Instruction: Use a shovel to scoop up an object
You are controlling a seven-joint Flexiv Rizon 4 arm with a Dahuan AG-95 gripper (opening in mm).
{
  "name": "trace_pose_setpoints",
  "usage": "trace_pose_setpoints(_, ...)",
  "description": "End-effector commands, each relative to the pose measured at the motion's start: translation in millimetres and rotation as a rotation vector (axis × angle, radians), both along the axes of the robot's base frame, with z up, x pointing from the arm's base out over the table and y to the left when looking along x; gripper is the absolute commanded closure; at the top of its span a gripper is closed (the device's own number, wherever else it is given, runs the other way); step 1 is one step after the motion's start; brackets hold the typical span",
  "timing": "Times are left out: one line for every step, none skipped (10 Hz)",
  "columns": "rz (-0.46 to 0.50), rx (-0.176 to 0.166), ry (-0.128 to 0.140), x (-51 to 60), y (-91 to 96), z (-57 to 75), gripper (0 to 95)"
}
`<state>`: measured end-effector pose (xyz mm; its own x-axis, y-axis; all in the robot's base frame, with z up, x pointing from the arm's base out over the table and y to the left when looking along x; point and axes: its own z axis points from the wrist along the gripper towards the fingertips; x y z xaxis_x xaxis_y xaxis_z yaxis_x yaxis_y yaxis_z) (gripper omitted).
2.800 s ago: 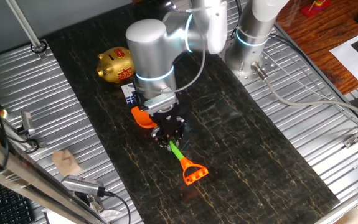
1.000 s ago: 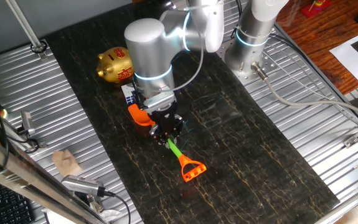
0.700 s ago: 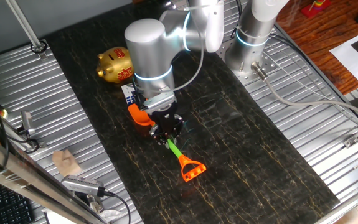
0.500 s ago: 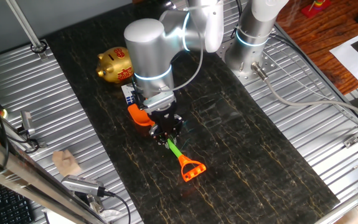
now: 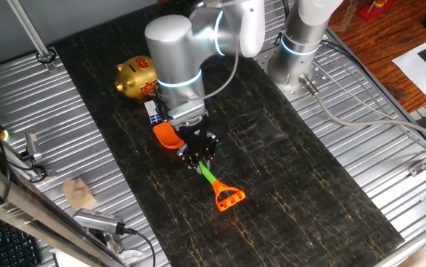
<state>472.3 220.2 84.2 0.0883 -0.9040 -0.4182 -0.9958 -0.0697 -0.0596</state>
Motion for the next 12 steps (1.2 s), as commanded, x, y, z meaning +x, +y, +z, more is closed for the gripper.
trace_pose_setpoints(-0.003, 0.013, -0.003, 0.9, 0.4, -0.6, 95.0)
trace_pose_setpoints(-0.002, 0.019, -0.004, 1.1, -0.1, -0.3, 95.0)
trace_pose_setpoints(0.0, 0.022, -0.005, 1.9, -1.2, 0.3, 95.0)
trace_pose_setpoints(0.004, 0.019, -0.007, 2.1, -2.1, 0.1, 95.0)
trace_pose_setpoints(0.007, 0.022, -0.008, 2.2, -3.5, -0.8, 95.0)
trace_pose_setpoints(0.007, 0.023, -0.008, 1.9, -4.6, -1.2, 95.0)
trace_pose_setpoints(0.009, 0.021, -0.009, 1.5, -6.1, -1.9, 95.0)
trace_pose_setpoints(0.009, 0.021, -0.009, 1.5, -7.2, -2.6, 95.0)
trace_pose_setpoints(0.01, 0.022, -0.01, 1.2, -8.8, -3.7, 95.0)
trace_pose_setpoints(0.011, 0.023, -0.011, 0.4, -10.4, -3.8, 95.0)
trace_pose_setpoints(0.011, 0.026, -0.012, -0.3, -12.1, -4.2, 95.0)
trace_pose_setpoints(0.012, 0.032, -0.014, -0.7, -13.8, -5.2, 95.0)
